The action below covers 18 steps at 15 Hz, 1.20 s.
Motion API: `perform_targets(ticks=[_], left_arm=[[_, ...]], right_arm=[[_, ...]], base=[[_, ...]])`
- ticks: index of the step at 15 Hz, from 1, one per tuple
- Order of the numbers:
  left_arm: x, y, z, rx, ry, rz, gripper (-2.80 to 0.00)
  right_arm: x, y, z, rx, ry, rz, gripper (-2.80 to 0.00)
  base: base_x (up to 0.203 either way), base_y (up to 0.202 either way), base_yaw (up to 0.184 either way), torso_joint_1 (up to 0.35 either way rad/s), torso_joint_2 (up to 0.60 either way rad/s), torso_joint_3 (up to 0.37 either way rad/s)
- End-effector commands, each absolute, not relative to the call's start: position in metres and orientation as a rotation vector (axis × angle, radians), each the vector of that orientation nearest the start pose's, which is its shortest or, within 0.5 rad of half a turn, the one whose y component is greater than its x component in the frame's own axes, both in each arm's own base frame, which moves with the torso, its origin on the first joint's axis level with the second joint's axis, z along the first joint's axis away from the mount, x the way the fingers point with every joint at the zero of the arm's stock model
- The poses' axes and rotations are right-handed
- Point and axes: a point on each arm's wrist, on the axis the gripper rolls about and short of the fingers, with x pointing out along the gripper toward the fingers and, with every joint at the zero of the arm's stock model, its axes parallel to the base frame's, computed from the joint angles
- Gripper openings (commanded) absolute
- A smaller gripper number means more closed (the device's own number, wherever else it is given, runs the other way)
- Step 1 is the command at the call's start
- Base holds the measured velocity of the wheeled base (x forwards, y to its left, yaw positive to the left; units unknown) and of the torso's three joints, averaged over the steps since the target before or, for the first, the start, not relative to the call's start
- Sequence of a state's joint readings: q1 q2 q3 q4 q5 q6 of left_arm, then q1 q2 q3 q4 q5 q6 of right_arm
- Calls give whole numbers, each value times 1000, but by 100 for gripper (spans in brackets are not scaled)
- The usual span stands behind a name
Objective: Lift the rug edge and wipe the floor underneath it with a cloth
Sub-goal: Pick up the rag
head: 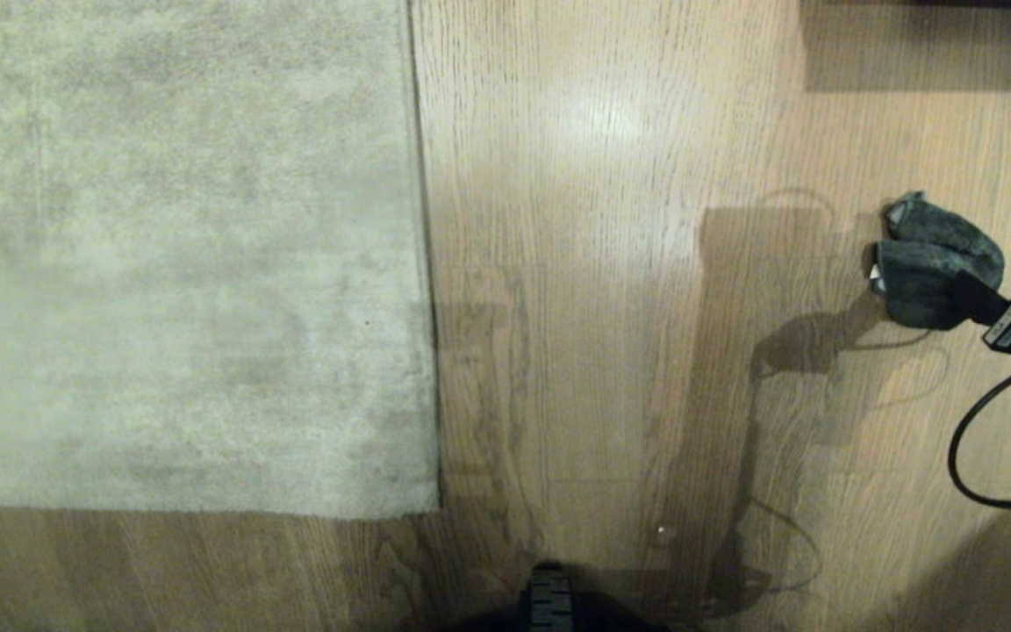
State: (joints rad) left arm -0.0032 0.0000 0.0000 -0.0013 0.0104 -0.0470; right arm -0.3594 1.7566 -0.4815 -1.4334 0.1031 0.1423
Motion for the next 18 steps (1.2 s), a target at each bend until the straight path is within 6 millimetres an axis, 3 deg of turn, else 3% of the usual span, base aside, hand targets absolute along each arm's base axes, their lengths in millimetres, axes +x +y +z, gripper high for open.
perform_targets(ticks=[1,8,18], left_arm=[[-23,0,76,-48,-1,8,-280],[-23,0,76,-48,0,8,-280],[-23,0,76,-48,0,8,-280]], right_arm=[[274,-101,164,104,-182,-242,0],[286,-106,153,132,-173,-237,0],[300,-111,152,159,-192,-232,0]], base=[[0,0,0,0,0,0],[0,0,0,0,0,0],[0,0,0,0,0,0]])
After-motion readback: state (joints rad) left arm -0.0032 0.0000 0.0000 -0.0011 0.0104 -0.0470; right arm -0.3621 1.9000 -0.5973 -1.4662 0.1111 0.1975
